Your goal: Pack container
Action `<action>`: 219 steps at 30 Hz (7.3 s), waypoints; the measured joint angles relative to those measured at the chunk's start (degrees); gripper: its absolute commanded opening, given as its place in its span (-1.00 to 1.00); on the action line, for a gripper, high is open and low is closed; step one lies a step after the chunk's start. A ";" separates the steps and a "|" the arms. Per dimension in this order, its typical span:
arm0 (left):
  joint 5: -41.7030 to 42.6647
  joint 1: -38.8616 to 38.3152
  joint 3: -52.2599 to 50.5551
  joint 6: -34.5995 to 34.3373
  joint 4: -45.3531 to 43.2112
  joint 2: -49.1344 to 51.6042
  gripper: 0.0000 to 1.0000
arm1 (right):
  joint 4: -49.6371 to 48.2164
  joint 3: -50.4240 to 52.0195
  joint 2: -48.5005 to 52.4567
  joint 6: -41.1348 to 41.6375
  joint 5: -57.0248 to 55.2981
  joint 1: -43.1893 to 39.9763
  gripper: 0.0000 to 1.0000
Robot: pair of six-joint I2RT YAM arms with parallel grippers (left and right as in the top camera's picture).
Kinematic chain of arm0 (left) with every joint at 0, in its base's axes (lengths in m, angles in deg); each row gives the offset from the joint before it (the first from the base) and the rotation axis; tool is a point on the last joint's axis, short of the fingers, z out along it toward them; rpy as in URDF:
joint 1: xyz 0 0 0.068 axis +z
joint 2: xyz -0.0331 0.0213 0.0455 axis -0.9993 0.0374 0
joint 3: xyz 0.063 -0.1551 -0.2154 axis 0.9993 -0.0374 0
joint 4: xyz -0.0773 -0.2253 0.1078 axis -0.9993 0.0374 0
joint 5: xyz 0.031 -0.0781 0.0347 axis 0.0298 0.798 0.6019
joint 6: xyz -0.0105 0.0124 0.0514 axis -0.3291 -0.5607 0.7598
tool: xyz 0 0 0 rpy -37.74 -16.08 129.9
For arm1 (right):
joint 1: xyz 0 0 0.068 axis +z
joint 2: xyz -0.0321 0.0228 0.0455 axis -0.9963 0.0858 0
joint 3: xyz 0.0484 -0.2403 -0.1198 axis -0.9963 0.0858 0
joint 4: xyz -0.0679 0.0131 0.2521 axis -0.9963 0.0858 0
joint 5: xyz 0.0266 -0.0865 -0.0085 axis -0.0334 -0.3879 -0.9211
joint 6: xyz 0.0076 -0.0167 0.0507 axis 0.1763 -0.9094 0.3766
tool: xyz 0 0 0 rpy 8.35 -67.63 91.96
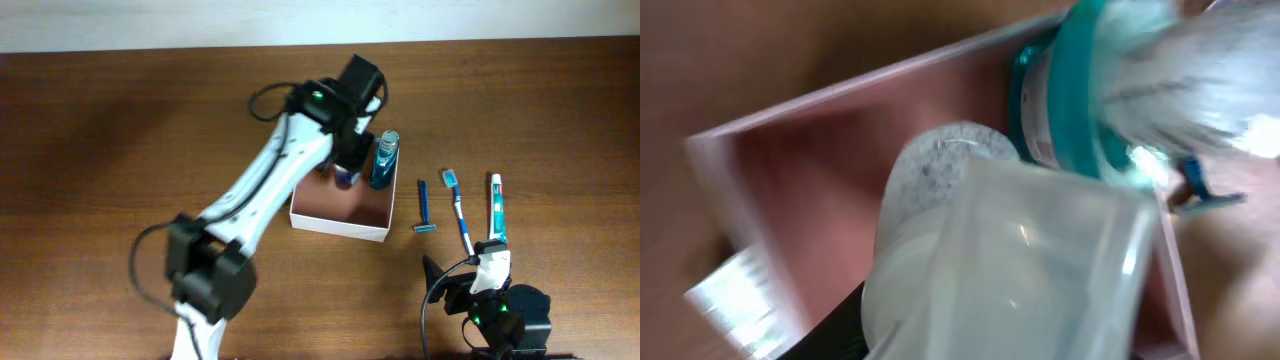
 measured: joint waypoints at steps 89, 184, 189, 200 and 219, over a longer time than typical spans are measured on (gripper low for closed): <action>3.45 20.87 -41.22 -10.54 -26.29 -6.67 -0.03 | 0.00 0.00 0.00 -0.04 0.00 0.00 0.98; -6.01 29.94 39.80 -3.72 28.04 -23.41 0.99 | -4.59 0.11 0.00 4.46 6.25 0.00 0.97; -5.99 29.94 39.65 -3.69 28.15 -23.17 0.99 | -12.02 -0.33 0.00 15.50 8.98 0.00 0.97; -6.05 29.94 39.60 -3.67 28.17 -23.17 0.99 | -4.61 -21.62 20.17 13.75 4.35 0.00 0.97; -6.16 29.94 39.56 -3.50 28.17 -23.15 0.99 | 9.14 -54.84 83.14 6.19 -9.31 0.28 0.50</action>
